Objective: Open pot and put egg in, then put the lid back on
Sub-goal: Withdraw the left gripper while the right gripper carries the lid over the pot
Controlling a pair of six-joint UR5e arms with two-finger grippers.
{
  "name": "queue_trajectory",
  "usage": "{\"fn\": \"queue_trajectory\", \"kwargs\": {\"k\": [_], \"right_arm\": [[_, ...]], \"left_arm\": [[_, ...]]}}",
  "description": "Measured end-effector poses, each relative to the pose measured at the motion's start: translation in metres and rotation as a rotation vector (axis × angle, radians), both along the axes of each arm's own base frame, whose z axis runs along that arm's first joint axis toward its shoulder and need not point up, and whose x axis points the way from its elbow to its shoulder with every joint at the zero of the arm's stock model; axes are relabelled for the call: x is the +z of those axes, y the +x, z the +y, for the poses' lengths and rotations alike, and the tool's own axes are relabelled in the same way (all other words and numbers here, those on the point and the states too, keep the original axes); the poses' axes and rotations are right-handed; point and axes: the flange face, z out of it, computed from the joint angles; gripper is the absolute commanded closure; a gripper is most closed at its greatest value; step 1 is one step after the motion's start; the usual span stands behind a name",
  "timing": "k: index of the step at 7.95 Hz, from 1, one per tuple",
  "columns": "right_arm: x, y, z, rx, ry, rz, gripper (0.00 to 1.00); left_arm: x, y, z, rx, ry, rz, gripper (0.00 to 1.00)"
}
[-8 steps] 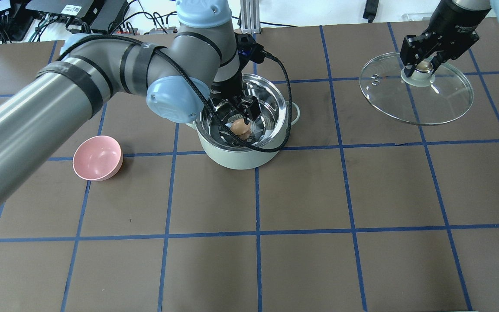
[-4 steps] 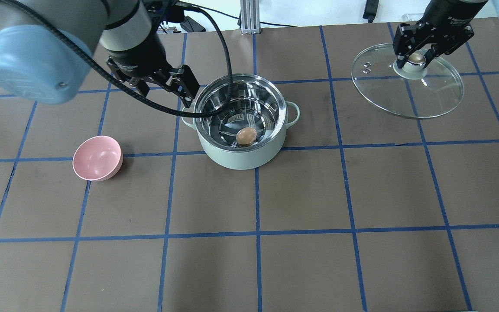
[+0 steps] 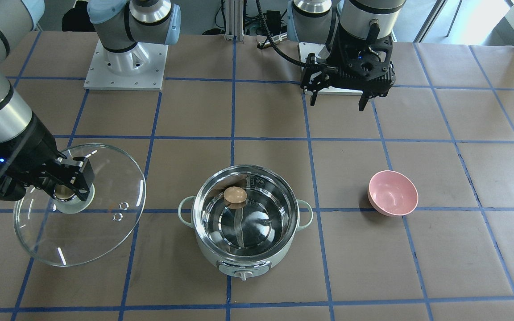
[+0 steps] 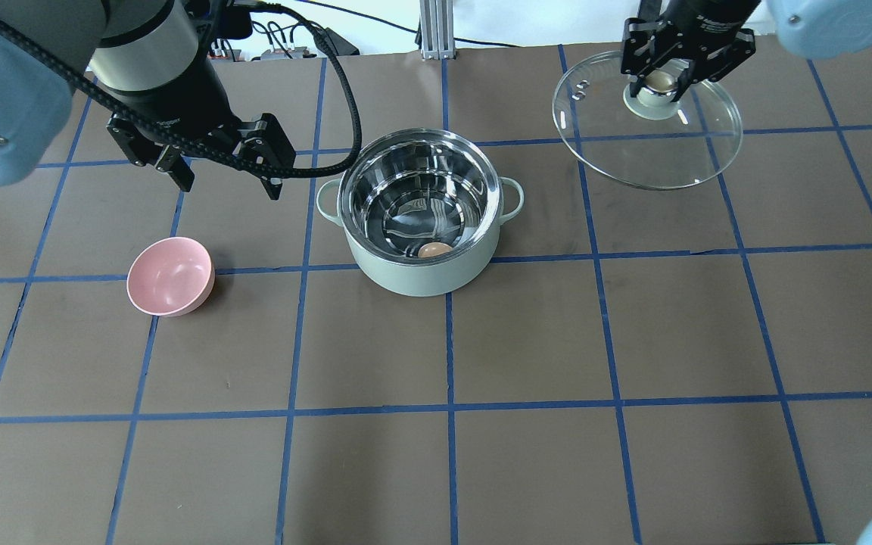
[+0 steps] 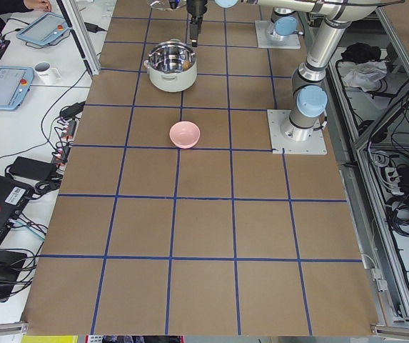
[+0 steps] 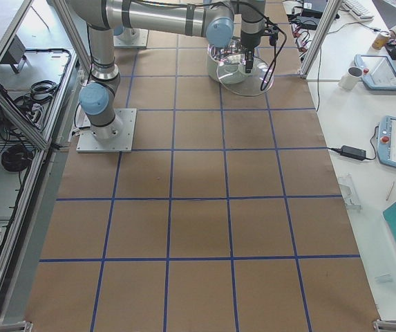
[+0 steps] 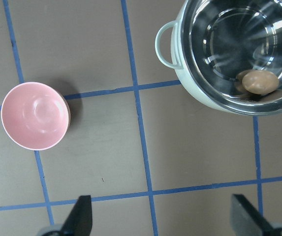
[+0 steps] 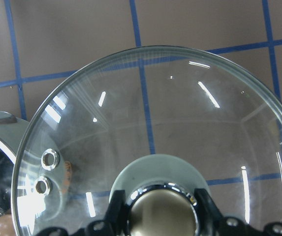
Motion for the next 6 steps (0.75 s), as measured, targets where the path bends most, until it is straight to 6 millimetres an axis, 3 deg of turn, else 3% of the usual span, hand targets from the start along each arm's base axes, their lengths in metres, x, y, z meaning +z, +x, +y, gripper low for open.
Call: {"fn": "queue_trajectory", "kwargs": {"k": [4, 6], "right_arm": [[-0.019, 0.107, 0.001, -0.113, -0.037, -0.036, 1.0], [-0.023, 0.148, -0.004, -0.156, -0.063, -0.053, 1.0]], "left_arm": [[-0.005, 0.022, -0.008, 0.065, 0.022, 0.007, 0.0], [-0.006, 0.035, -0.014, 0.099, 0.027, 0.043, 0.0]]}}
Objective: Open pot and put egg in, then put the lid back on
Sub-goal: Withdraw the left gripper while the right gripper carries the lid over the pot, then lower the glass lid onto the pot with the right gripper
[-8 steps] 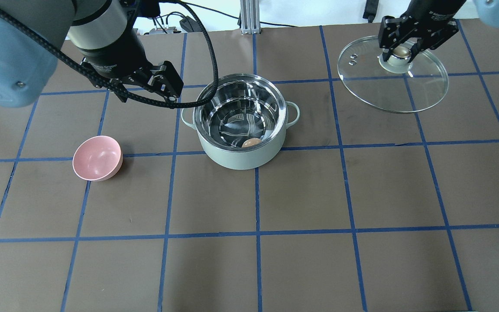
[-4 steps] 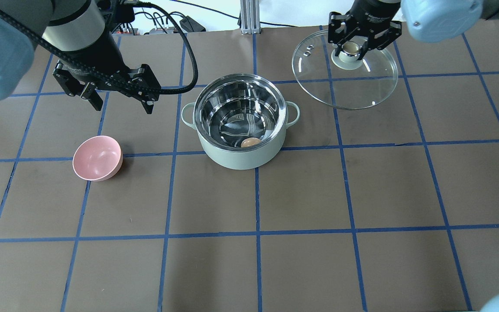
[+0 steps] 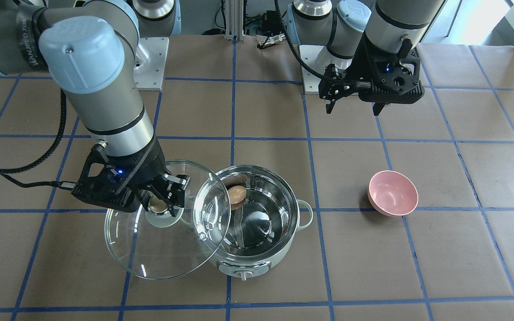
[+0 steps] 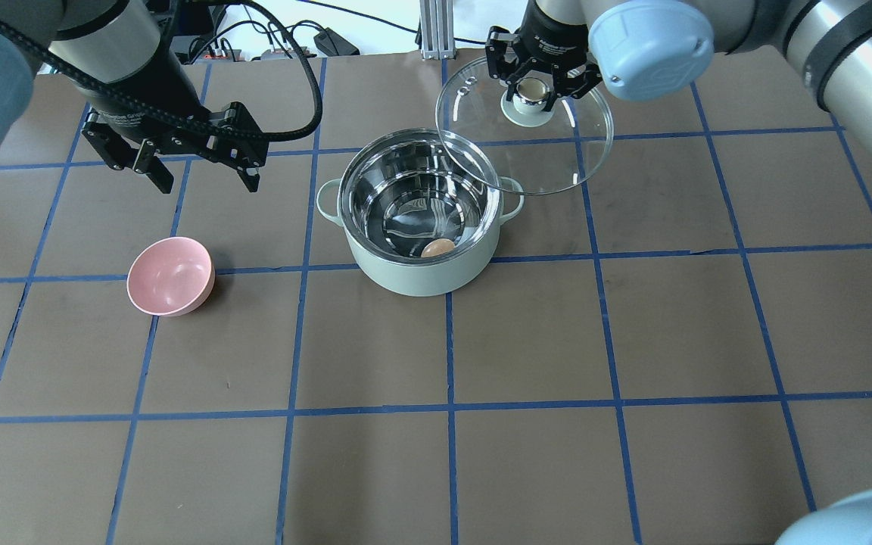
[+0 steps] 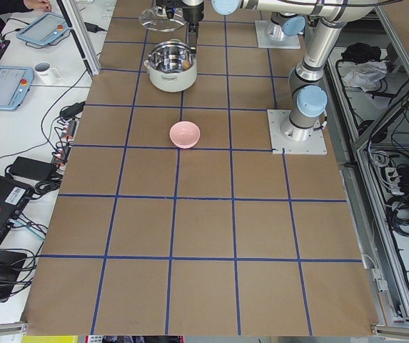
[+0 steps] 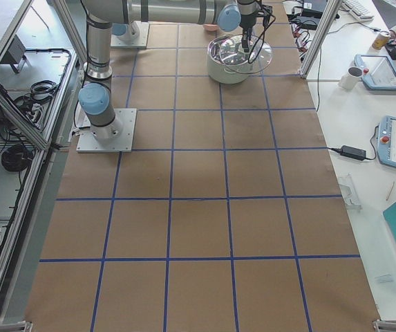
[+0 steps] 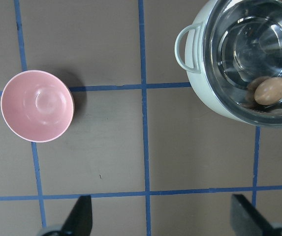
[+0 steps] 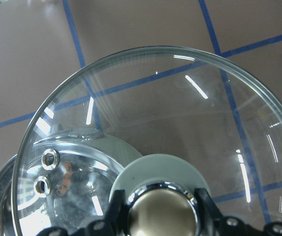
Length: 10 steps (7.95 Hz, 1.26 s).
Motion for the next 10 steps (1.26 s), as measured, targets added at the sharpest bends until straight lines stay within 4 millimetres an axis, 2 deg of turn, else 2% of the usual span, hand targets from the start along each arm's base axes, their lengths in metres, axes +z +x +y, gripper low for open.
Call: {"fn": "queue_trajectory", "kwargs": {"k": [4, 6, 10], "right_arm": [[-0.014, 0.059, 0.012, 0.023, -0.002, 0.036, 1.0], [-0.021, 0.079, 0.016, 0.018, -0.014, 0.042, 1.0], [-0.048, 0.136, 0.03, -0.006, -0.028, 0.029, 1.0]], "left_arm": [[-0.003, 0.003, -0.001, 0.01, 0.007, 0.015, 0.0], [-0.005, 0.002, -0.001, 0.01, 0.01, 0.016, 0.0], [-0.005, 0.003, 0.0, 0.008, 0.01, 0.015, 0.0]]}}
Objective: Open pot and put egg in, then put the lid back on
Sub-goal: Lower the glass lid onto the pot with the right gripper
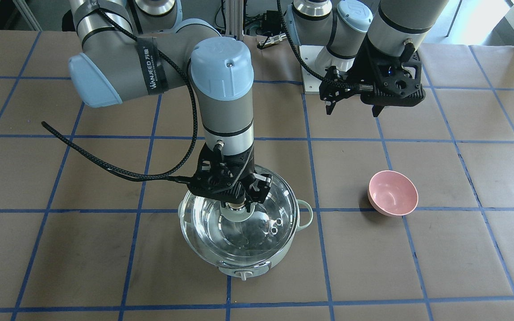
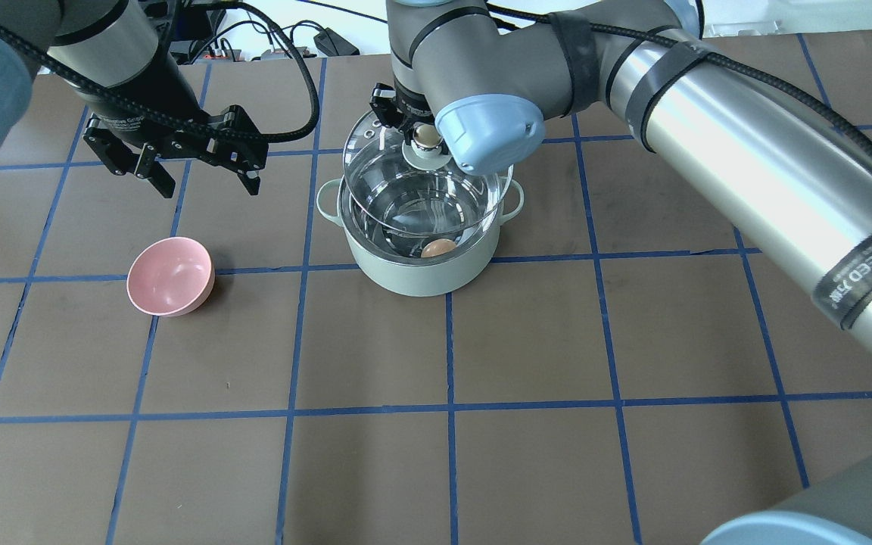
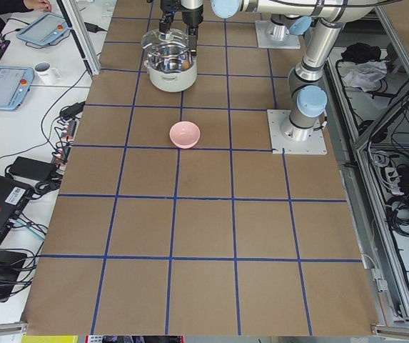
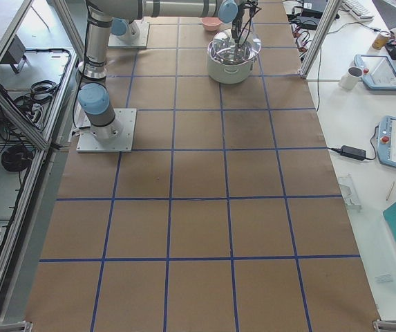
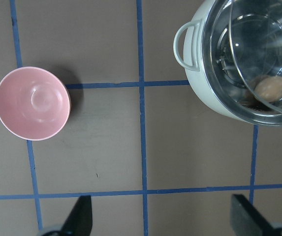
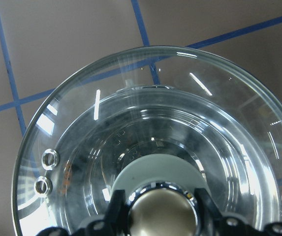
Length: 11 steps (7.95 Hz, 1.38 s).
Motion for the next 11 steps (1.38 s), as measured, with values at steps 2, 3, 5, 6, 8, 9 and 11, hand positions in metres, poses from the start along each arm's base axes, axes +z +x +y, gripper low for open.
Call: {"fn": "queue_trajectory", "kwargs": {"k": [2, 3, 5, 6, 8, 9, 11], "right_arm": [[-0.013, 0.023, 0.009, 0.004, -0.003, 0.005, 1.0], [-0.017, 0.028, 0.012, 0.006, 0.002, 0.008, 1.0], [-0.027, 0.029, 0.018, 0.014, 0.022, 0.019, 1.0], [-0.031, 0.028, 0.019, 0.018, 0.029, 0.024, 1.0], [-0.034, 0.028, 0.02, 0.026, 0.033, 0.03, 1.0], [-0.035, 0.028, 0.02, 0.032, 0.034, 0.032, 1.0], [-0.036, 0.028, 0.02, 0.048, 0.033, 0.039, 1.0]], "left_arm": [[-0.001, 0.001, 0.0, 0.001, 0.003, 0.0, 0.0], [-0.003, 0.001, 0.0, 0.0, 0.006, -0.002, 0.0], [-0.006, 0.0, 0.0, -0.001, 0.01, -0.006, 0.0], [-0.006, -0.001, 0.0, 0.002, 0.01, -0.002, 0.0], [-0.008, -0.002, 0.0, 0.003, 0.013, 0.0, 0.0], [-0.008, -0.002, 0.0, 0.003, 0.013, 0.001, 0.0], [-0.009, -0.002, -0.002, 0.003, 0.014, 0.0, 0.0]]}}
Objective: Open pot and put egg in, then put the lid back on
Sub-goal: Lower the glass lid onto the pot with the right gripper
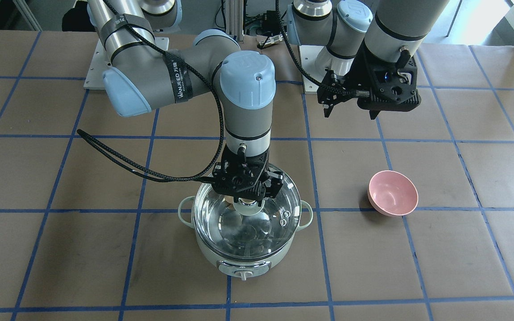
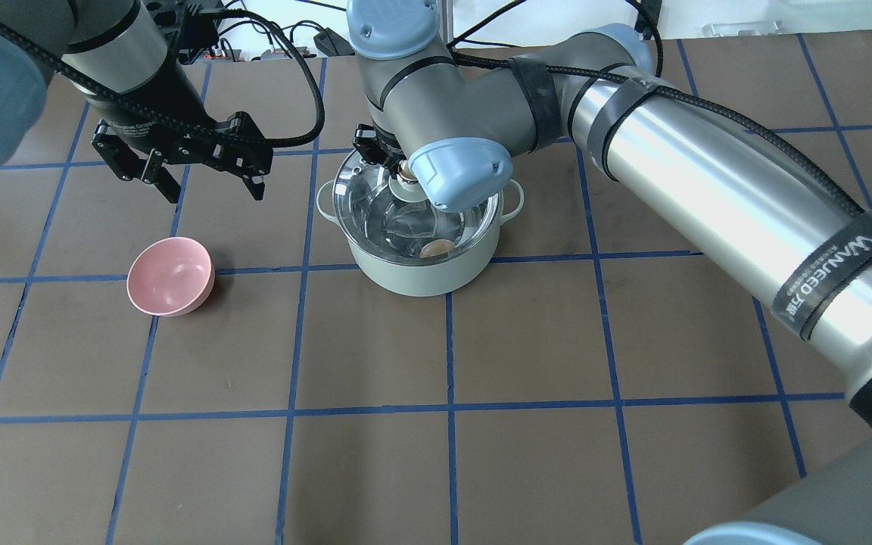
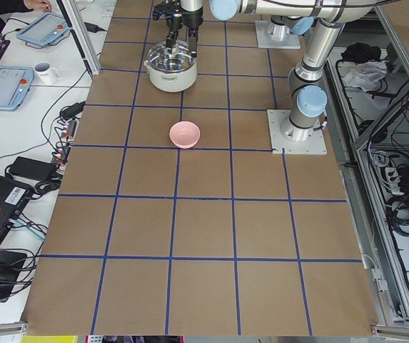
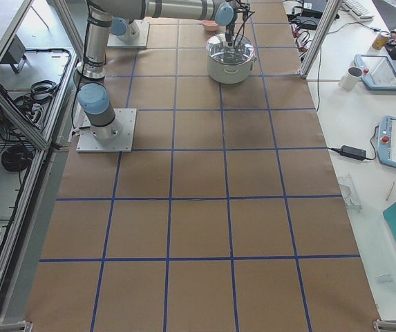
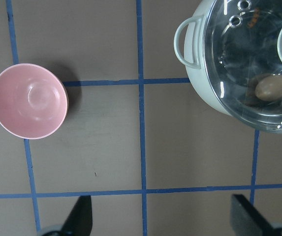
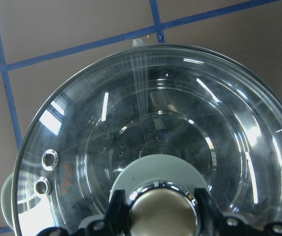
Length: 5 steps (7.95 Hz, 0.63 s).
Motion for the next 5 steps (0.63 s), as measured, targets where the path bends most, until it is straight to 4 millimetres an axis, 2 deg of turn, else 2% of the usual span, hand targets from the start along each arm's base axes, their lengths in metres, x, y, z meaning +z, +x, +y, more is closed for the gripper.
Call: {"fn": "queue_trajectory", "kwargs": {"k": [1, 3, 5], "right_arm": [[-0.0006, -0.0001, 0.0, 0.004, 0.001, 0.002, 1.0], [-0.0018, -0.0001, -0.0002, 0.009, 0.002, 0.003, 0.8], [-0.0021, -0.0007, -0.0009, 0.024, 0.0, 0.006, 0.79]], "left_arm": [[-0.0006, 0.0001, -0.0009, 0.0, 0.0, -0.002, 0.0], [-0.0021, 0.0005, -0.0025, 0.0, -0.001, -0.003, 0.0], [-0.0027, 0.0007, -0.0029, 0.0, 0.0, -0.003, 0.0]]}}
